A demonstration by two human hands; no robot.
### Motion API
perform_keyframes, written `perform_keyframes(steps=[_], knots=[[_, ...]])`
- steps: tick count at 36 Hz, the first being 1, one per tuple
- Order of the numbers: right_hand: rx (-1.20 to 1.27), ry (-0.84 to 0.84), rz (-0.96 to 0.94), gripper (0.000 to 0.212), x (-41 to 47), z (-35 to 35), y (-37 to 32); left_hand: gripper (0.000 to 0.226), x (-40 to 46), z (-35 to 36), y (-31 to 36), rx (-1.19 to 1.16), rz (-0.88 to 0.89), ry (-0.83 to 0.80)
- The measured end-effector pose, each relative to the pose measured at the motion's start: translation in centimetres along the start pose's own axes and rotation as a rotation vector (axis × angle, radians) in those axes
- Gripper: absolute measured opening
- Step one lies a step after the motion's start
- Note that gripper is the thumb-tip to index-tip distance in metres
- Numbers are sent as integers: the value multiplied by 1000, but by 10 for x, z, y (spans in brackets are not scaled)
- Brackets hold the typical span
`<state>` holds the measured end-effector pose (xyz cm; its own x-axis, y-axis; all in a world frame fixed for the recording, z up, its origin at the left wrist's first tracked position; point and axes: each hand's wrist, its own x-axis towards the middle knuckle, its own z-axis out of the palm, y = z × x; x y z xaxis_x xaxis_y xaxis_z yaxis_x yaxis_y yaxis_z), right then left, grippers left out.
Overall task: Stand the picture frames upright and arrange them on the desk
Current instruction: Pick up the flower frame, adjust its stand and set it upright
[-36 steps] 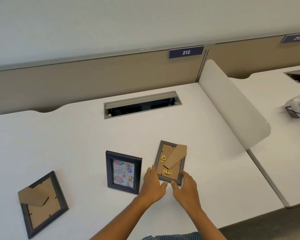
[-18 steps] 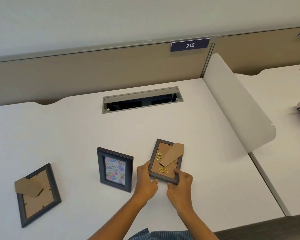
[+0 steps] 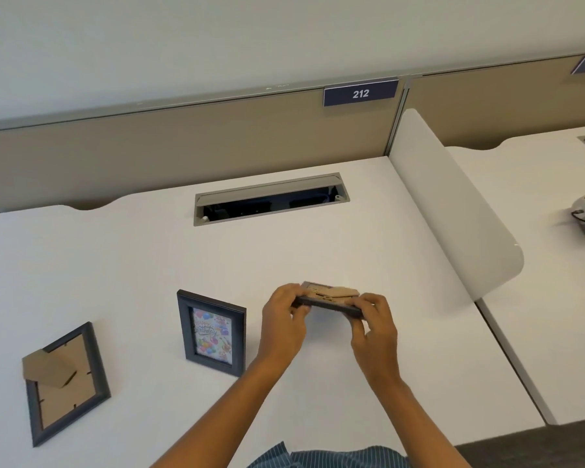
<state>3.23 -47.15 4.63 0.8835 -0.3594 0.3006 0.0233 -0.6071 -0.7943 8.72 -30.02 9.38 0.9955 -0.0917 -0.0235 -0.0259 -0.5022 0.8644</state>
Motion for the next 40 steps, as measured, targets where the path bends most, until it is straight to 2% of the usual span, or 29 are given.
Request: perform_keyframes(steps=[4, 7, 11, 20, 26, 40], knots=[[-6, -45, 0, 18, 22, -14, -5, 21, 17, -8, 16, -86, 18, -27], [70, -61, 121, 10, 33, -27, -15, 16, 26, -13, 28, -120, 39, -42], [258, -107, 317, 6, 44, -45, -38, 25, 31, -17, 41, -137, 20, -33], [501, -127, 576, 21, 49, -63, -62, 21, 24, -18, 59, -440, -241, -13], [571, -127, 695, 27, 47, -69, -69, 20, 21, -21, 65, -538, -323, -23], [583, -119, 748, 29, 46, -70, -74, 15, 20, -19, 70, -526, -348, -48]])
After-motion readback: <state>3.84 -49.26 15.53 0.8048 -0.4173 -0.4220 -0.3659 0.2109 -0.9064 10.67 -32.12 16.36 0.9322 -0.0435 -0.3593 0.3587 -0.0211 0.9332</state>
